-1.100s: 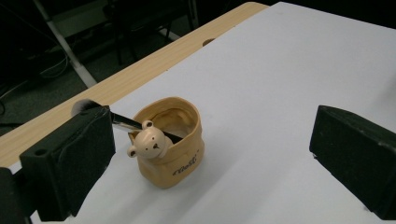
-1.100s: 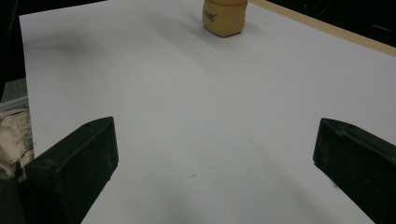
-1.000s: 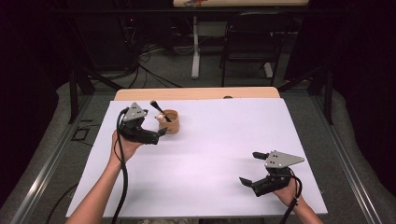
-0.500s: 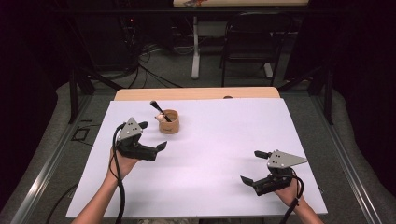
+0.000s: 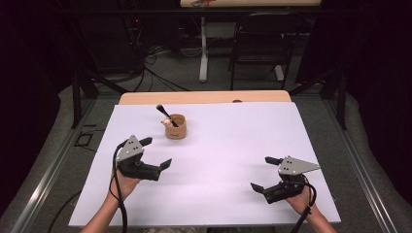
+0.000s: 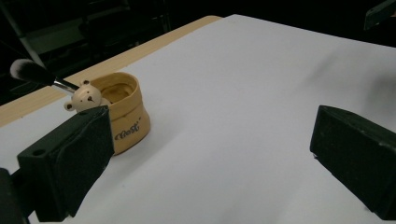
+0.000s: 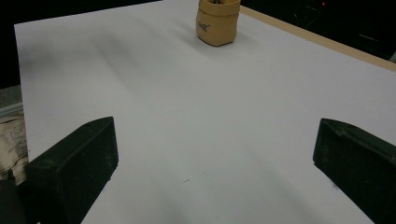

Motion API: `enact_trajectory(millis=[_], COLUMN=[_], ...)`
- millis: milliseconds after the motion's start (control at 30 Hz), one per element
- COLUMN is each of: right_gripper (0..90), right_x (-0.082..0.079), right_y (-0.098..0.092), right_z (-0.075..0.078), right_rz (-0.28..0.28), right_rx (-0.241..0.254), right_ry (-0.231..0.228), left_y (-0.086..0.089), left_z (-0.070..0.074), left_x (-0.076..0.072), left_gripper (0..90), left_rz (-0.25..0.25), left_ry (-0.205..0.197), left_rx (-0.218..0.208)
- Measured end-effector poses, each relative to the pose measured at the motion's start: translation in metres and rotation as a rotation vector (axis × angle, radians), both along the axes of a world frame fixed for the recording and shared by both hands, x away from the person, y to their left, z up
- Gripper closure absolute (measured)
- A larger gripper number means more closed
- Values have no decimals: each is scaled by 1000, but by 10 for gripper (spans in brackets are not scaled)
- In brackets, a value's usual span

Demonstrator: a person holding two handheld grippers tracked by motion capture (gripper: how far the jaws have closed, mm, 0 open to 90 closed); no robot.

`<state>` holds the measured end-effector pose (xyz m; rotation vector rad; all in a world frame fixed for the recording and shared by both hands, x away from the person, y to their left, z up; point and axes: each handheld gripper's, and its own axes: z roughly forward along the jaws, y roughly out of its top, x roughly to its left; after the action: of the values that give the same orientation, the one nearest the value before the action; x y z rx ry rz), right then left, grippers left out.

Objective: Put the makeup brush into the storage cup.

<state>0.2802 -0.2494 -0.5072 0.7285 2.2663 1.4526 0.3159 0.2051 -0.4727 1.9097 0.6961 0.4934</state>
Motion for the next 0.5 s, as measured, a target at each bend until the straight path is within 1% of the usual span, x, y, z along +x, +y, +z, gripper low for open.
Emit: enact_trajectory(millis=[100, 333, 400, 433, 500], right_gripper=[0, 0, 0, 0, 0], right_x=[0, 0, 0, 0, 0], right_y=[0, 0, 0, 0, 0], right_z=[0, 0, 0, -1, -1], right_rz=[-1, 1, 2, 2, 0], right_rx=[2, 0, -1, 0, 3], right_ry=[0, 1, 3, 1, 2], left_y=[1, 2, 2, 2, 3], left_z=[-4, -12, -14, -16, -19], left_x=[-5, -18, -21, -22, -24], left_gripper=[0, 0, 0, 0, 0], left_rz=[-4, -9, -9, -17, -18], left_ry=[1, -23, -21, -24, -25], left_rx=[-1, -19, -13, -20, -26])
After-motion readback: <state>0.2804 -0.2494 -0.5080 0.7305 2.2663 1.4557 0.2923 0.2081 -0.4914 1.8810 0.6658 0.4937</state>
